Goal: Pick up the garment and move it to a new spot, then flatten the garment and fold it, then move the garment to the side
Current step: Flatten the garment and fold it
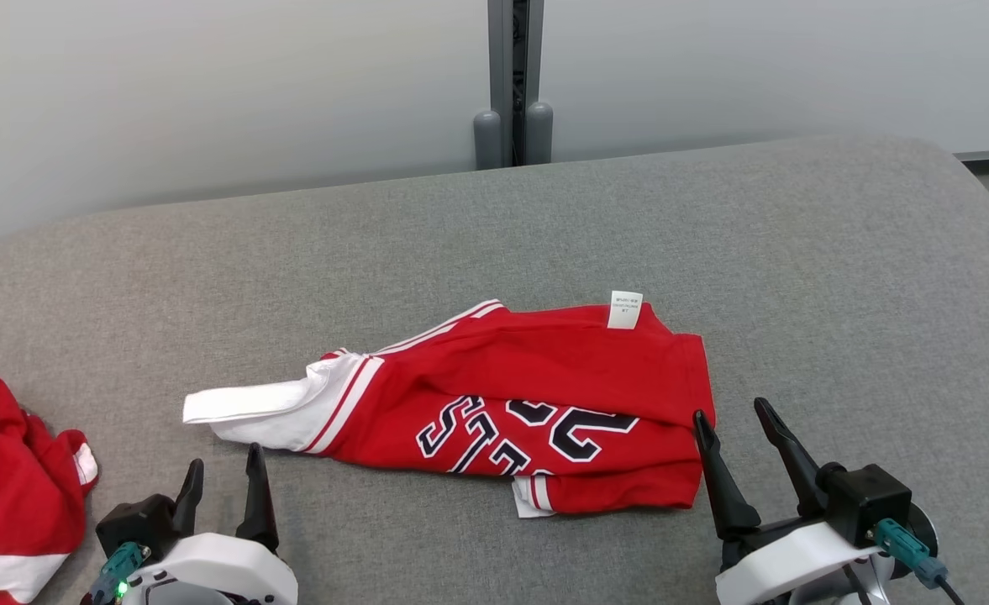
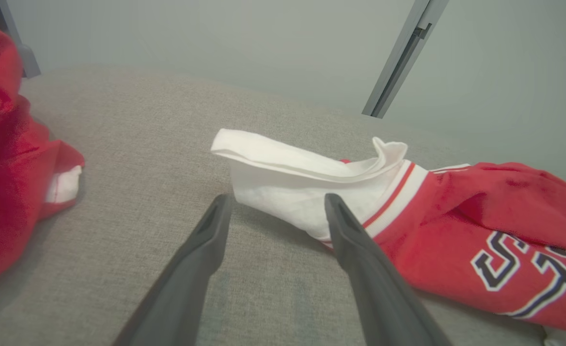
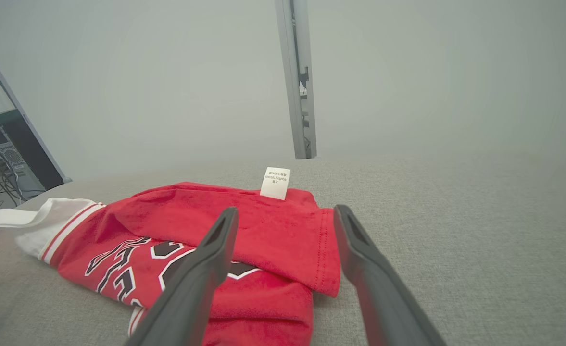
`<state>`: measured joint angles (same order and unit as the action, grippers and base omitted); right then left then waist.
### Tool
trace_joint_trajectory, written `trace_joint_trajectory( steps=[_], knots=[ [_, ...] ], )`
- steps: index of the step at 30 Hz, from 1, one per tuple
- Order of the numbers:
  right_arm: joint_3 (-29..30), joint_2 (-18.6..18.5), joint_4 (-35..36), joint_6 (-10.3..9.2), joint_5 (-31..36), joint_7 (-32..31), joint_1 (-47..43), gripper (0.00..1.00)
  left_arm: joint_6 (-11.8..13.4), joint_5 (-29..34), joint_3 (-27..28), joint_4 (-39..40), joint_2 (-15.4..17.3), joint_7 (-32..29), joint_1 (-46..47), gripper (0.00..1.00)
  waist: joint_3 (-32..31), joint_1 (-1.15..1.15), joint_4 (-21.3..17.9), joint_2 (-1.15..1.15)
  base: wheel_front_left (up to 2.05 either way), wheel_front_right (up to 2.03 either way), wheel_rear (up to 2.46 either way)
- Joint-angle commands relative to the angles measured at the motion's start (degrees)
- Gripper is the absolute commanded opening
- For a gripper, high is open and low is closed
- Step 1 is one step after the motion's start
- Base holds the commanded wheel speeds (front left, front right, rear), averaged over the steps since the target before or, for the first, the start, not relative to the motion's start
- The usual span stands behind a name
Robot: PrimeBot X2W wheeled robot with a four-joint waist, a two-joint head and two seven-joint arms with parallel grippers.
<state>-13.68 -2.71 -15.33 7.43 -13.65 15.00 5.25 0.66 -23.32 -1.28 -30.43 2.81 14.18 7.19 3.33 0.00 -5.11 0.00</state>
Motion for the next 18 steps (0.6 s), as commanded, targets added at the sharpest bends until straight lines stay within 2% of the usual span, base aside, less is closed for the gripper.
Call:
trace_joint_trajectory(
  steps=[1,4,8,14,18],
  knots=[
    [-0.1,-0.4,0.1,0.12,0.2,0.3,-0.7,1.00,1.2,0.9,-0.2,-0.2,0.2,0.5,-0.9,1.00,-0.6,0.00,0.2,0.00,0.00,0.00,0.00],
    [-0.4,-0.4,0.2,0.12,0.3,0.3,-1.1,1.00,2.8,2.7,-0.4,0.8,0.3,0.8,-1.3,1.00,-1.1,0.00,0.4,0.00,0.00,0.00,0.00],
    [-0.7,-0.4,0.3,0.12,0.5,0.3,-1.3,1.00,3.5,4.2,0.3,5.5,0.3,1.1,-2.6,1.00,-1.8,0.00,0.9,0.00,0.00,0.00,0.00],
    [-1.8,-0.4,0.2,0.12,0.1,0.3,-1.5,1.00,4.2,3.1,0.2,13.3,0.2,1.1,-6.4,1.00,-2.8,0.00,1.4,0.00,0.00,0.00,0.00],
    [-2.0,-0.4,-0.2,0.12,0.0,0.3,-1.6,1.00,4.5,2.2,-0.8,14.6,0.2,1.1,-8.3,1.00,-3.2,0.00,1.4,0.00,0.00,0.00,0.00]
  ],
)
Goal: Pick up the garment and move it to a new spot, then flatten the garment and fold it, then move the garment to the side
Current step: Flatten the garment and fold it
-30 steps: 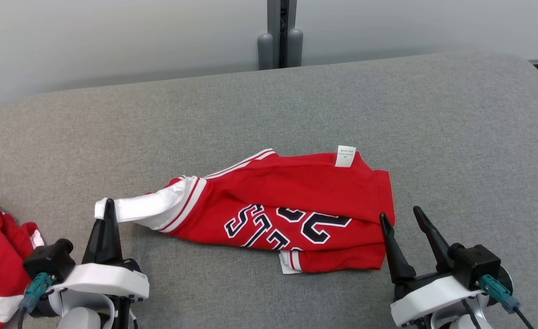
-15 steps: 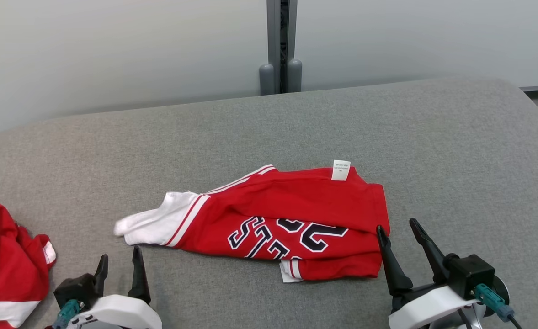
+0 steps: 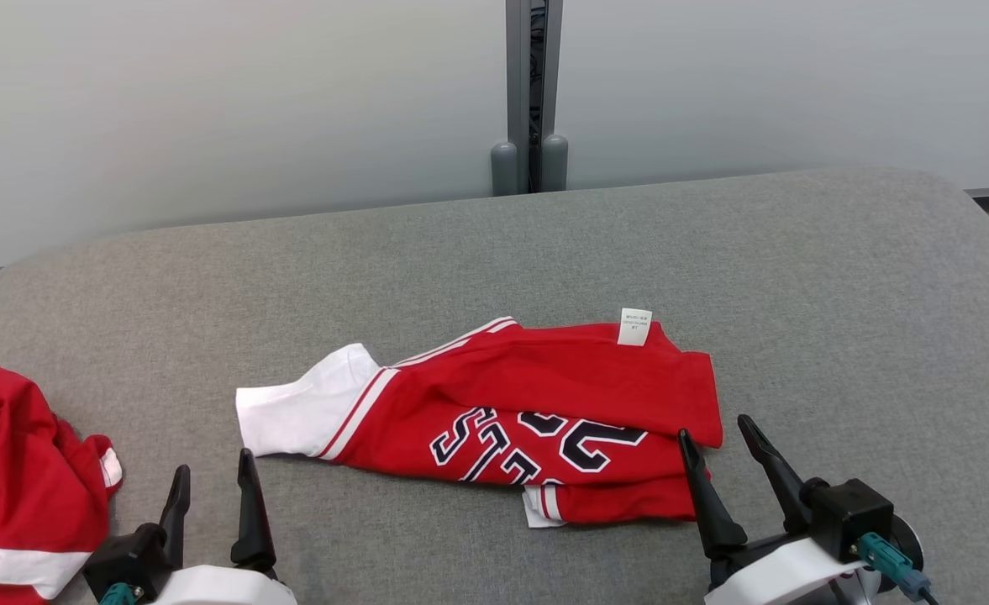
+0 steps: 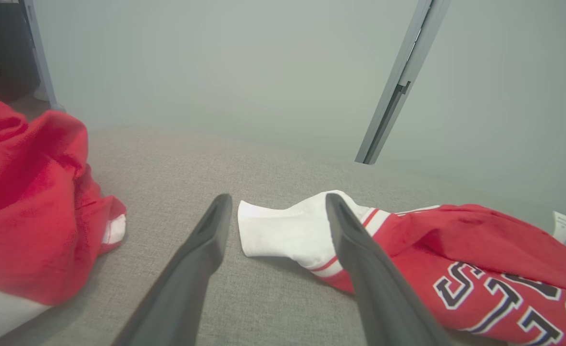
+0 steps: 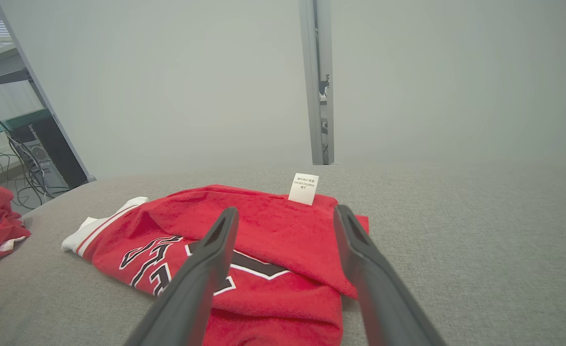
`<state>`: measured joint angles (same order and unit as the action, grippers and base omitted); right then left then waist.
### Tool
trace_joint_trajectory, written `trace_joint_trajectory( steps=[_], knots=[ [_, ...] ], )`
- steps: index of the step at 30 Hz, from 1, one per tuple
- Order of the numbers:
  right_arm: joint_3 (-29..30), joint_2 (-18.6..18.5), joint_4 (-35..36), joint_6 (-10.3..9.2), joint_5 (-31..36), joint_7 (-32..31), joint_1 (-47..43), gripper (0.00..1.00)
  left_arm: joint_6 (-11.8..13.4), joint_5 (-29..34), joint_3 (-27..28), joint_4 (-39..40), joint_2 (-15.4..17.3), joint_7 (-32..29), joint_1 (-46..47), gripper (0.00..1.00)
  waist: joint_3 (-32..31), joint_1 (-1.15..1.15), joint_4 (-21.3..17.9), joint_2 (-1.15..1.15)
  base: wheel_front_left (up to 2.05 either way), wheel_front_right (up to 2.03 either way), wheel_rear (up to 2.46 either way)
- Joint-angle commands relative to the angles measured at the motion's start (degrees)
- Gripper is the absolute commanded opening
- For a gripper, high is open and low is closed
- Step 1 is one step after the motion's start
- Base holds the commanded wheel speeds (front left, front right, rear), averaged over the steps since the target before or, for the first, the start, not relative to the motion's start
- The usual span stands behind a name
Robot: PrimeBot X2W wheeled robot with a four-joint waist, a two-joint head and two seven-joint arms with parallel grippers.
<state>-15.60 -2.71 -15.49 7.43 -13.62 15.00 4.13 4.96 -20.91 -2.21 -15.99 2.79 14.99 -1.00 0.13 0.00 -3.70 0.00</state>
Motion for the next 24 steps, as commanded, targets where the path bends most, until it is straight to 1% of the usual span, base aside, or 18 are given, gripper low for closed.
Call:
trace_joint_trajectory(
  steps=[1,8,24],
  knots=[
    [-0.1,-0.4,-0.1,0.12,-0.1,0.3,-0.6,1.00,0.4,-0.5,-0.1,0.2,0.2,0.3,-0.5,1.00,-0.1,0.00,0.0,0.00,0.00,0.00,0.00],
    [0.2,-0.4,-1.3,0.12,-0.6,0.3,-1.1,1.00,1.2,-1.9,-1.3,-0.1,0.2,0.3,-1.2,1.00,-0.5,0.00,0.0,0.00,0.00,0.00,0.00],
    [0.9,-0.4,-1.9,0.12,-1.3,0.3,-0.7,1.00,0.8,-1.6,-1.8,-0.3,0.2,0.3,0.4,1.00,-0.2,0.00,-0.3,0.00,0.00,0.00,0.00]
  ],
)
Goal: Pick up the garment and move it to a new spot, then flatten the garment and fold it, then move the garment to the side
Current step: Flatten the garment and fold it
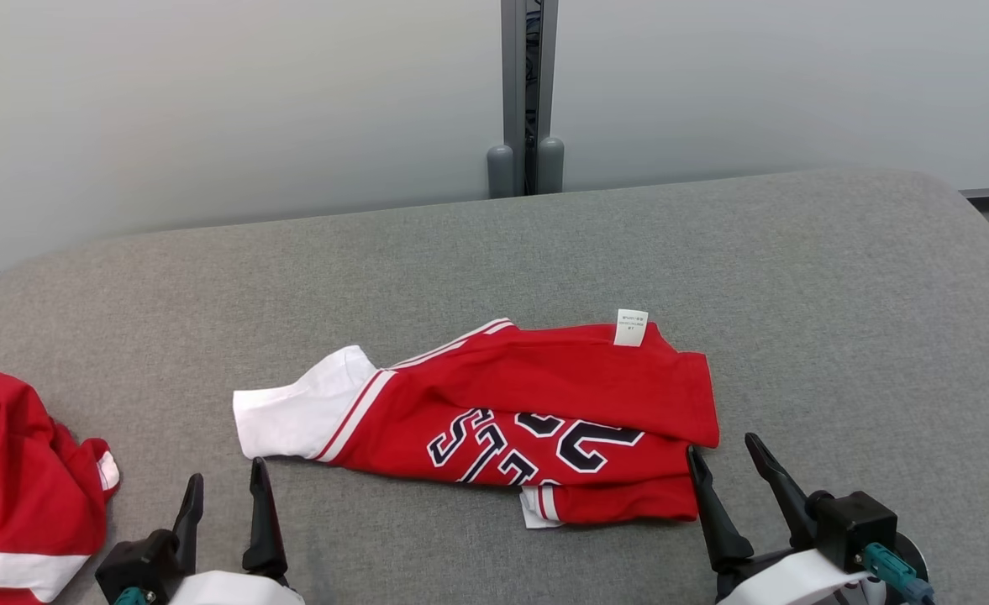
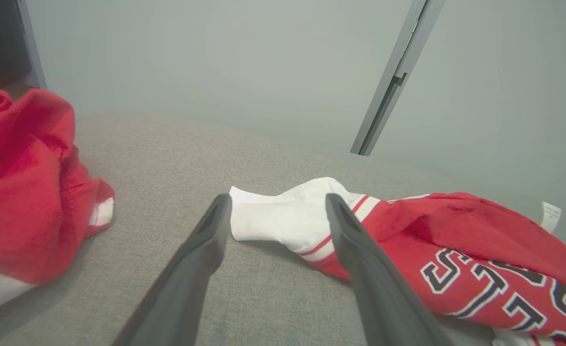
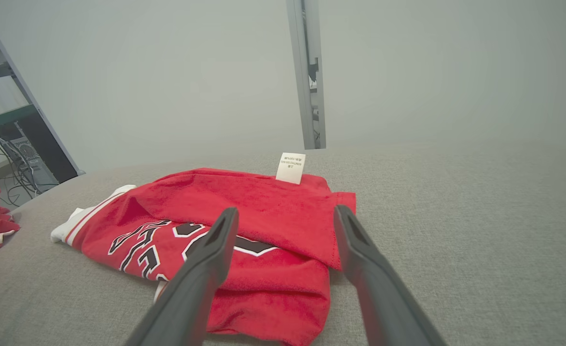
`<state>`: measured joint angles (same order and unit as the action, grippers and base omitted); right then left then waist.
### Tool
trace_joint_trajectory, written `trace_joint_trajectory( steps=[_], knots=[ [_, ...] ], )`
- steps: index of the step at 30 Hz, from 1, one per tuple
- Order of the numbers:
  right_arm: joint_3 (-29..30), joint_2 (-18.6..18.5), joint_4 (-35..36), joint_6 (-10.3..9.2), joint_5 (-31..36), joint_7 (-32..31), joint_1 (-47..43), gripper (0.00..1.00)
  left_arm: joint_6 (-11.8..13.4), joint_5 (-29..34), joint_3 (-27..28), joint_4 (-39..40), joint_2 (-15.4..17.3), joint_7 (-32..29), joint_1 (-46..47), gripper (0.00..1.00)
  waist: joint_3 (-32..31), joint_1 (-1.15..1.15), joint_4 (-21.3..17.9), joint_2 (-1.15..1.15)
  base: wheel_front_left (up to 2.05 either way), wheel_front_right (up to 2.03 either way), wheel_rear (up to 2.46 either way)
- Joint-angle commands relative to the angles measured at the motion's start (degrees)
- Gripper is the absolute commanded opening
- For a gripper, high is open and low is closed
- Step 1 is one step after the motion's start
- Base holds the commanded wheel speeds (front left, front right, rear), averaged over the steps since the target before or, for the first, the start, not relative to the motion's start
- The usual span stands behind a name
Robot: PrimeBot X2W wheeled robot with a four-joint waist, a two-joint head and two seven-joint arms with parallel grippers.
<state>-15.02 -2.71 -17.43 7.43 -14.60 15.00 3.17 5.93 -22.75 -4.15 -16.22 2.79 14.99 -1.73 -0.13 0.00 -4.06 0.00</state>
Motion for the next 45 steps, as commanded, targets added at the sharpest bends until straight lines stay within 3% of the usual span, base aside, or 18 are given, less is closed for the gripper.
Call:
trace_joint_trajectory(
  steps=[1,7,13,26,38,39,40,41,42,45],
  knots=[
    [0.3,-0.4,0.1,0.12,-0.3,0.3,0.2,1.00,-0.2,0.6,0.2,-0.3,0.2,0.3,1.6,1.00,0.1,0.00,0.1,0.00,0.00,0.00,0.00],
    [0.2,-0.4,0.2,0.12,0.0,0.3,0.8,1.00,-1.0,1.4,0.1,-4.8,0.2,0.3,6.4,1.00,1.1,0.00,0.5,0.00,0.00,0.00,0.00],
    [-0.4,-0.4,0.4,0.12,0.5,0.3,1.9,1.00,-2.6,2.0,-0.1,-16.3,1.8,-0.9,17.5,1.00,3.9,0.00,0.6,0.00,0.00,0.00,0.00],
    [-0.9,-0.9,1.0,0.12,0.8,0.3,5.5,1.00,1.0,4.7,-2.9,-39.2,4.9,-13.5,37.5,1.00,10.7,0.00,-0.6,0.00,0.00,0.00,0.00],
    [-0.9,-0.5,1.1,0.12,0.3,0.3,6.9,1.00,-0.7,4.2,-4.1,-48.4,6.5,-17.9,43.7,1.00,13.6,0.00,-1.7,0.00,0.00,0.00,0.00],
    [-1.0,-0.5,1.1,0.12,0.3,0.3,6.9,1.00,-1.0,4.1,-4.2,-48.9,6.6,-18.2,43.8,0.87,13.7,0.00,-1.8,0.00,0.00,0.00,0.00],
    [-1.0,-0.5,1.0,0.12,0.3,0.3,6.9,1.00,-1.2,4.0,-4.3,-49.3,6.7,-18.5,43.9,0.47,13.8,0.00,-1.8,0.00,0.00,0.00,0.00],
    [-1.0,-0.5,1.1,0.12,0.2,0.3,7.1,1.00,-1.3,3.9,-4.4,-49.7,6.7,-18.5,44.1,0.28,13.9,0.00,-1.9,0.00,0.00,0.00,0.00],
    [-1.0,-0.4,1.1,0.12,0.2,0.3,7.2,1.00,-1.5,3.9,-4.5,-50.1,6.8,-18.6,44.1,0.00,14.0,0.00,-2.0,0.00,0.00,0.00,0.00],
    [-0.8,-0.4,1.3,0.12,0.0,0.3,7.8,1.00,-2.4,3.6,-4.7,-50.5,6.8,-17.7,44.2,0.00,14.3,0.00,-2.1,0.00,0.00,0.00,0.00]
  ],
)
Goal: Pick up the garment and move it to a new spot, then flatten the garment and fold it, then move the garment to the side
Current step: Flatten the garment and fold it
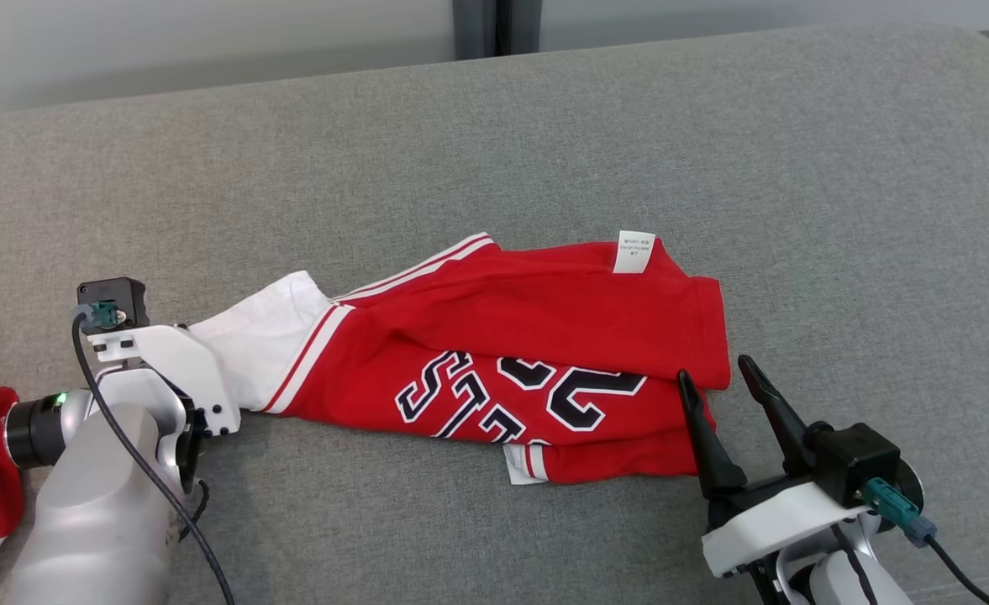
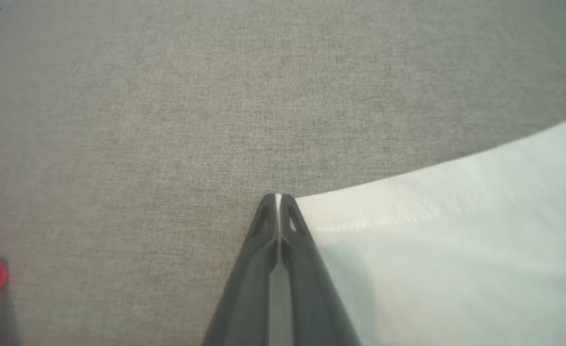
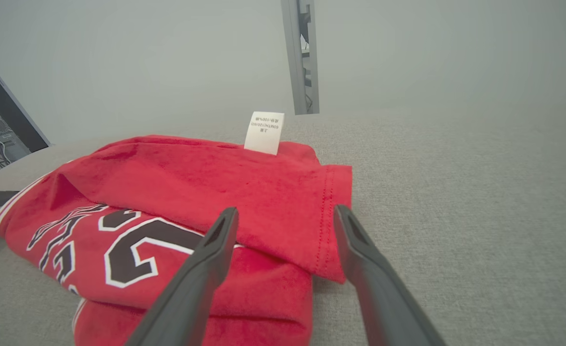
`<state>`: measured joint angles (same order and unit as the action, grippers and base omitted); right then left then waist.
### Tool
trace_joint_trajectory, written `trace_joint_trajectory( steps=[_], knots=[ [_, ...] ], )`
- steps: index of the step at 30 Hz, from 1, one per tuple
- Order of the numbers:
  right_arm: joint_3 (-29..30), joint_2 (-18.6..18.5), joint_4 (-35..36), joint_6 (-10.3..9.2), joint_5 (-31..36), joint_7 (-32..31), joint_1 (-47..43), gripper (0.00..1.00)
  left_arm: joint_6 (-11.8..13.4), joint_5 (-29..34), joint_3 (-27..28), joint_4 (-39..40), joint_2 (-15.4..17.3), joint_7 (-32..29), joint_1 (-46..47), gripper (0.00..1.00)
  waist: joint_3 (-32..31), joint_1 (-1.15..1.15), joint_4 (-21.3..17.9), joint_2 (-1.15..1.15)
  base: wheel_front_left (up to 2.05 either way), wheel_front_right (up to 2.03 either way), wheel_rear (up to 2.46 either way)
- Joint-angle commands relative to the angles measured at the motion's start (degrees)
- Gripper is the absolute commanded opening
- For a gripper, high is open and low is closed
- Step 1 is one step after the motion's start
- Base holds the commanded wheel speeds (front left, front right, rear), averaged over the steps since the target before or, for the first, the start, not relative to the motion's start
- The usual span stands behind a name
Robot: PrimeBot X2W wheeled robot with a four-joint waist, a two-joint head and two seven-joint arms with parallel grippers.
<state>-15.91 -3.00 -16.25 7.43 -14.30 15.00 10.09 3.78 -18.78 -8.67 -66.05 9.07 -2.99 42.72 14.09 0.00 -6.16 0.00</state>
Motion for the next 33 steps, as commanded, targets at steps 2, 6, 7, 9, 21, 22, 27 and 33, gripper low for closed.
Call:
trace_joint_trajectory(
  steps=[2,6,7,9,21,22,27,33],
  knots=[
    [0.4,-0.1,0.2,0.12,-0.3,0.3,1.0,1.00,-0.7,-0.6,0.1,0.3,0.6,2.7,-0.2,0.00,0.1,0.00,-0.1,0.00,0.00,0.00,0.00],
    [1.9,-0.1,-1.3,0.11,-5.4,0.3,0.7,1.00,-1.4,-1.3,0.8,2.9,0.8,9.6,-1.8,0.00,0.1,0.00,-0.2,0.00,0.00,0.00,0.00],
    [1.9,-0.1,-1.3,0.11,-5.4,0.3,0.7,1.00,-1.4,-1.3,0.8,2.9,0.8,9.6,-1.8,0.00,0.1,0.00,-0.2,0.00,0.00,0.00,0.00],
    [1.1,0.0,-3.0,0.13,-8.7,0.3,2.2,1.00,-2.9,-2.1,1.2,5.5,0.4,13.9,-2.4,0.00,-0.1,0.00,0.1,0.00,0.00,0.00,0.00],
    [-9.9,-9.2,-16.7,0.12,-29.1,-4.2,15.2,1.00,-3.2,-1.8,2.8,25.0,0.5,18.2,-13.8,0.00,-0.4,0.00,3.0,0.00,0.00,0.00,0.00],
    [-12.1,-10.9,-17.2,0.12,-32.8,-6.4,17.7,1.00,-2.7,-1.6,2.8,27.5,0.5,18.2,-15.3,0.00,-0.2,0.00,3.3,0.00,0.00,0.00,0.00],
    [-16.7,-15.3,-17.4,0.12,-41.1,-12.4,21.8,1.00,-1.9,-1.5,2.2,31.7,0.2,17.7,-17.7,0.00,0.2,0.00,4.1,0.00,0.00,0.00,0.00],
    [-21.2,-18.8,-18.4,0.12,-46.8,-17.0,25.7,1.00,-1.2,-1.5,1.6,35.0,0.5,16.4,-18.9,0.00,1.1,0.00,4.8,0.00,0.00,0.00,0.00]
  ],
)
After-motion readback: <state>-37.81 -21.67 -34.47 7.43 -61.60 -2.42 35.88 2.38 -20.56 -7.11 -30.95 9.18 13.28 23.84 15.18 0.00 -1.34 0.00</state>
